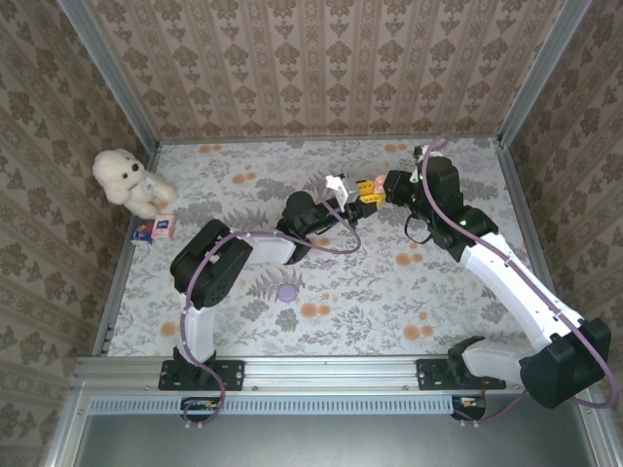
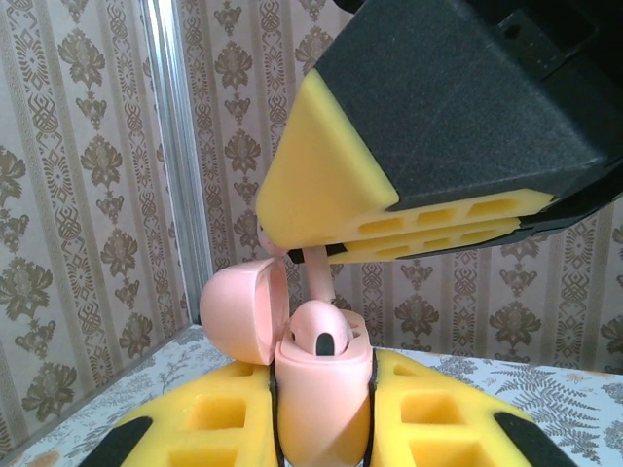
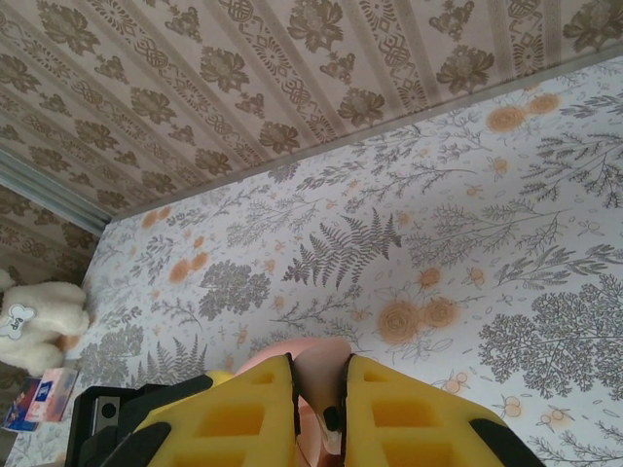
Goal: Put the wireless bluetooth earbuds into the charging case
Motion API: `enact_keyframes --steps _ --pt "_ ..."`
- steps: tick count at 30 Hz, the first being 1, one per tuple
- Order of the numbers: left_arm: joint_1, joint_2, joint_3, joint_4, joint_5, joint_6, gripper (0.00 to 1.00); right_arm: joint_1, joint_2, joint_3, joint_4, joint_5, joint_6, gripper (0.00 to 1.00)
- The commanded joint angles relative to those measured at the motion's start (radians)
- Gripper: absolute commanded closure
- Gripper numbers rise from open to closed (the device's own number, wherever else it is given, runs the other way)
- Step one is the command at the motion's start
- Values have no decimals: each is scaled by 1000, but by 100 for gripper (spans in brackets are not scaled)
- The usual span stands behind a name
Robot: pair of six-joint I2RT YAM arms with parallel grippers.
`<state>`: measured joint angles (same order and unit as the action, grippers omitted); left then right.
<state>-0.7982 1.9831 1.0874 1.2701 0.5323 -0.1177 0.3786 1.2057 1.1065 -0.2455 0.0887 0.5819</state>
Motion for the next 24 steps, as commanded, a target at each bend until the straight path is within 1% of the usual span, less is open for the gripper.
enact_keyframes --steps 1,24 --pt "-6 -53 28 39 24 -25 100 -6 7 16 17 -20 16 83" --pt "-7 -56 46 38 14 -16 100 -10 7 -33 1 -47 12 84"
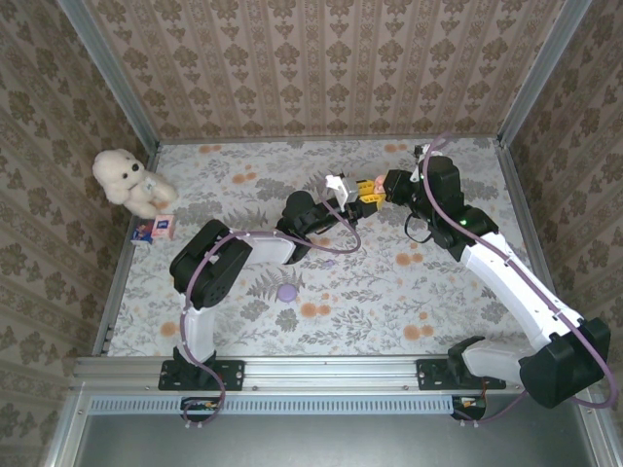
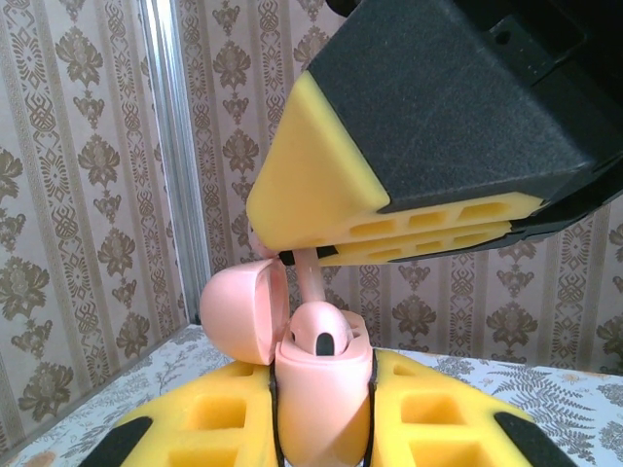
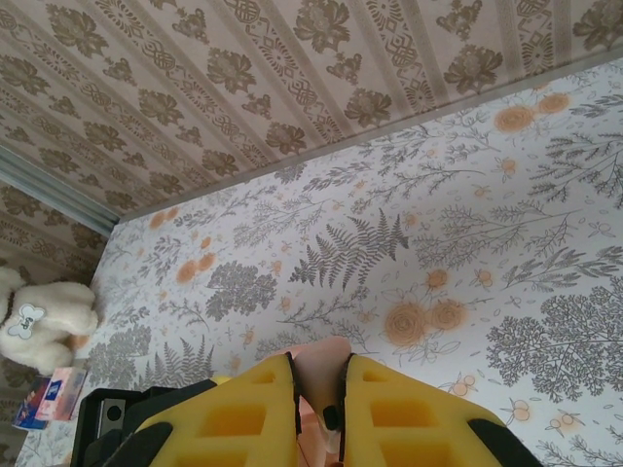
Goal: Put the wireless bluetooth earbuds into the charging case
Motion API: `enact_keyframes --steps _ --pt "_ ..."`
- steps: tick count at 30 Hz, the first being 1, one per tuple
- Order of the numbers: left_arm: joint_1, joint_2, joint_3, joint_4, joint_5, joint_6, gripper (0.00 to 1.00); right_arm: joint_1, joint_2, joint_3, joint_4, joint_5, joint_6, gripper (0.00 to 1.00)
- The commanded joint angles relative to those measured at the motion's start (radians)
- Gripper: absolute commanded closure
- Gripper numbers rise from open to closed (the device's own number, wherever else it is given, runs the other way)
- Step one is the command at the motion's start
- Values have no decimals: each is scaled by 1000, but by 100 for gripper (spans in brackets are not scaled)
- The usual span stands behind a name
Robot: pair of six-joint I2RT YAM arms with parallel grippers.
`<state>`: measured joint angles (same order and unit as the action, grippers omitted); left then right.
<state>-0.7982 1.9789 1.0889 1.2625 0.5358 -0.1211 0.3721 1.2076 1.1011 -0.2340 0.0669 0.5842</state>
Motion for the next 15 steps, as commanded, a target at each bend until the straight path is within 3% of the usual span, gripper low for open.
enact_keyframes --steps 1,15 --pt "-7 -52 44 45 9 -12 100 -4 3 -32 -11 -26 9 84" --pt "-7 -51 51 46 2 -12 100 -4 -6 -66 -4 -36 0 84"
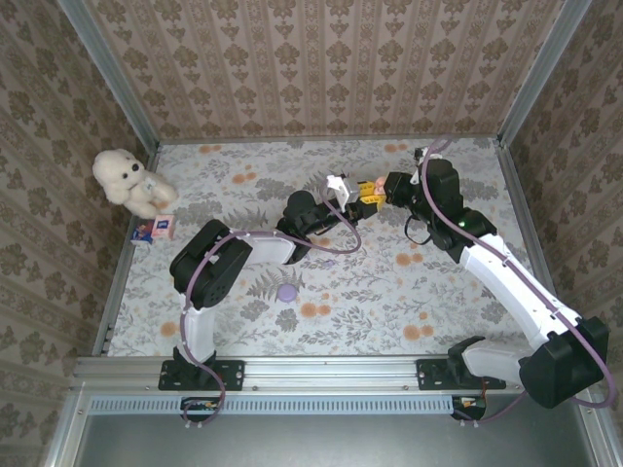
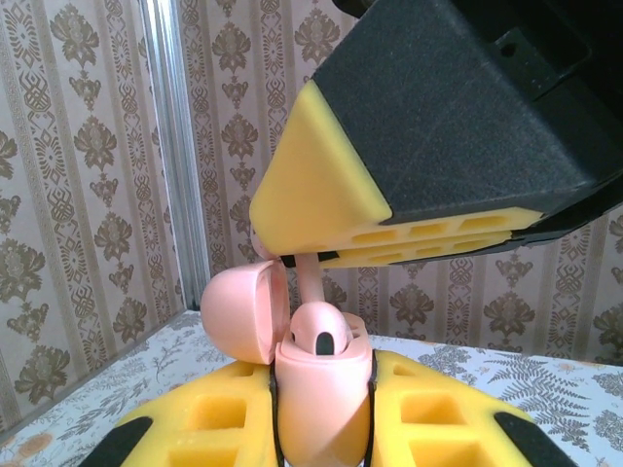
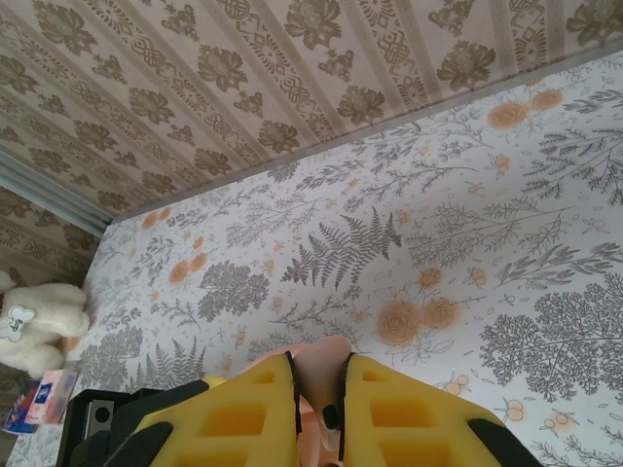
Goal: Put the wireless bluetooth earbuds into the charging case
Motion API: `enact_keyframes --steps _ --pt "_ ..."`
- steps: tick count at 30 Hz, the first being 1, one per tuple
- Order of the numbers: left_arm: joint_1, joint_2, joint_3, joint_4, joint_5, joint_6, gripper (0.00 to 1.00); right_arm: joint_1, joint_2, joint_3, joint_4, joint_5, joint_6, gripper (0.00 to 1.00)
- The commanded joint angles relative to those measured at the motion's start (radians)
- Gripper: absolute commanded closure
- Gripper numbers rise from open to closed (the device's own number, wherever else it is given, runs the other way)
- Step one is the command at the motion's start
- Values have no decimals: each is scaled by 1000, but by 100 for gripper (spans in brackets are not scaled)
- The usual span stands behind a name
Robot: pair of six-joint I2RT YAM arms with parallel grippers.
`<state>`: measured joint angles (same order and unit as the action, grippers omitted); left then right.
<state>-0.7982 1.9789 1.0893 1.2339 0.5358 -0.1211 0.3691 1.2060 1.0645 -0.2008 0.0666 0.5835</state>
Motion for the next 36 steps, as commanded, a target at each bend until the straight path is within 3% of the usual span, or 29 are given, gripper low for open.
enact_keyframes --steps 1,36 --pt "-7 -50 51 75 0 -12 100 -1 -7 -33 -37 -36 -1 84" --pt "-9 -55 52 74 3 -18 100 4 18 -63 -27 -57 -65 82"
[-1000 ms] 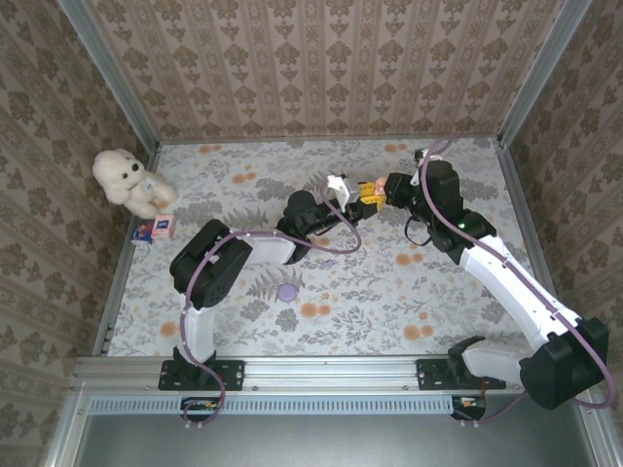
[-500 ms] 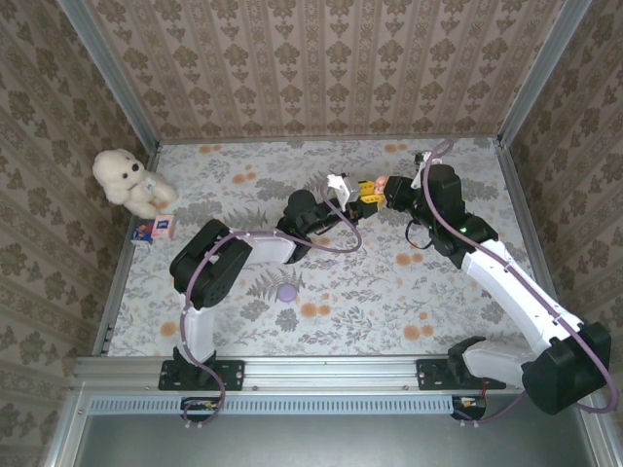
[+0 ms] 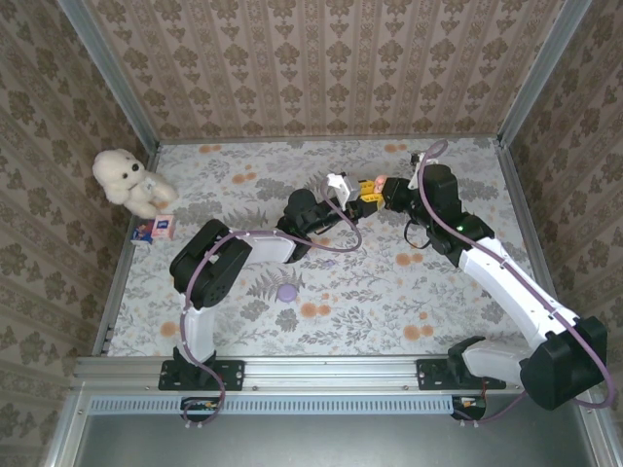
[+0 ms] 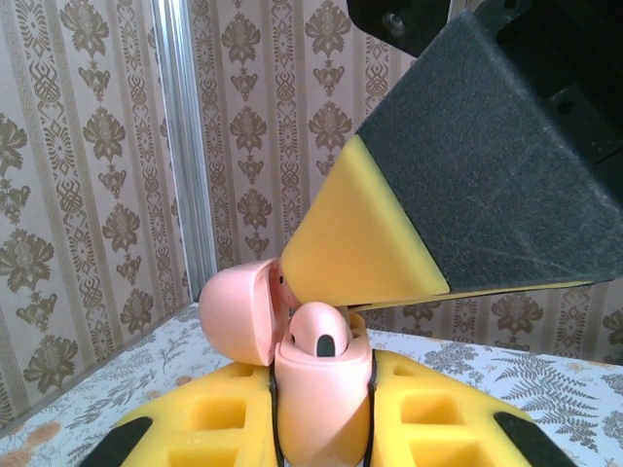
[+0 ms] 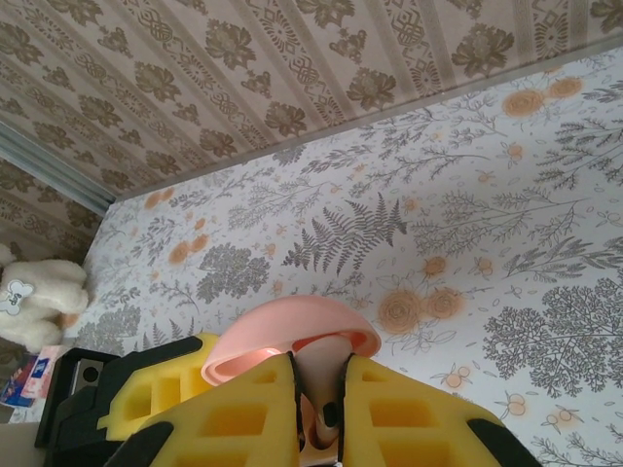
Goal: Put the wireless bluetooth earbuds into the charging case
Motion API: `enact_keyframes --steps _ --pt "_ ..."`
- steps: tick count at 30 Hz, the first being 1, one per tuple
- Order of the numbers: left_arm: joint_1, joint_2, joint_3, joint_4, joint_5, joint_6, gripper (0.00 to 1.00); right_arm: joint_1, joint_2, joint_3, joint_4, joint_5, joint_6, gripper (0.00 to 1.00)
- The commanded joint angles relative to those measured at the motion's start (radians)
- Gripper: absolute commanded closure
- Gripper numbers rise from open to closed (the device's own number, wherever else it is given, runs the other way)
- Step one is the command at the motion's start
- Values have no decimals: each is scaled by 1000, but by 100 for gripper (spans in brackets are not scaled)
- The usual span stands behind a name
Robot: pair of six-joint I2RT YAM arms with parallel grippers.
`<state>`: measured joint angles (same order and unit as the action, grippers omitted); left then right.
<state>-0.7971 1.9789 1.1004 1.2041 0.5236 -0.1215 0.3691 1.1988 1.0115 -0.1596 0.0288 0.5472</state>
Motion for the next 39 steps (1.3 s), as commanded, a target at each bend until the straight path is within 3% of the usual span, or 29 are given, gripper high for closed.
enact_keyframes --steps 1,9,17,22,29,32,39 --pt "-11 -55 42 104 15 -18 100 4 24 -3 -73 -20 -26 81" --pt "-10 -48 31 106 7 -23 100 -15 22 147 -192 -59 38 50" --pt "-9 -53 5 106 -4 -9 100 -74 -2 263 -279 -100 94 35" --pt "-3 -55 -15 106 1 -1 100 -129 66 370 -436 -93 83 39" --pt "4 -58 -29 104 36 -2 100 -152 344 616 -636 -189 -18 59" --pt "5 -57 -30 104 40 -6 100 -149 434 689 -676 -226 -39 63" --pt "16 -50 -28 104 -7 -21 100 -96 431 643 -721 -232 -84 69"
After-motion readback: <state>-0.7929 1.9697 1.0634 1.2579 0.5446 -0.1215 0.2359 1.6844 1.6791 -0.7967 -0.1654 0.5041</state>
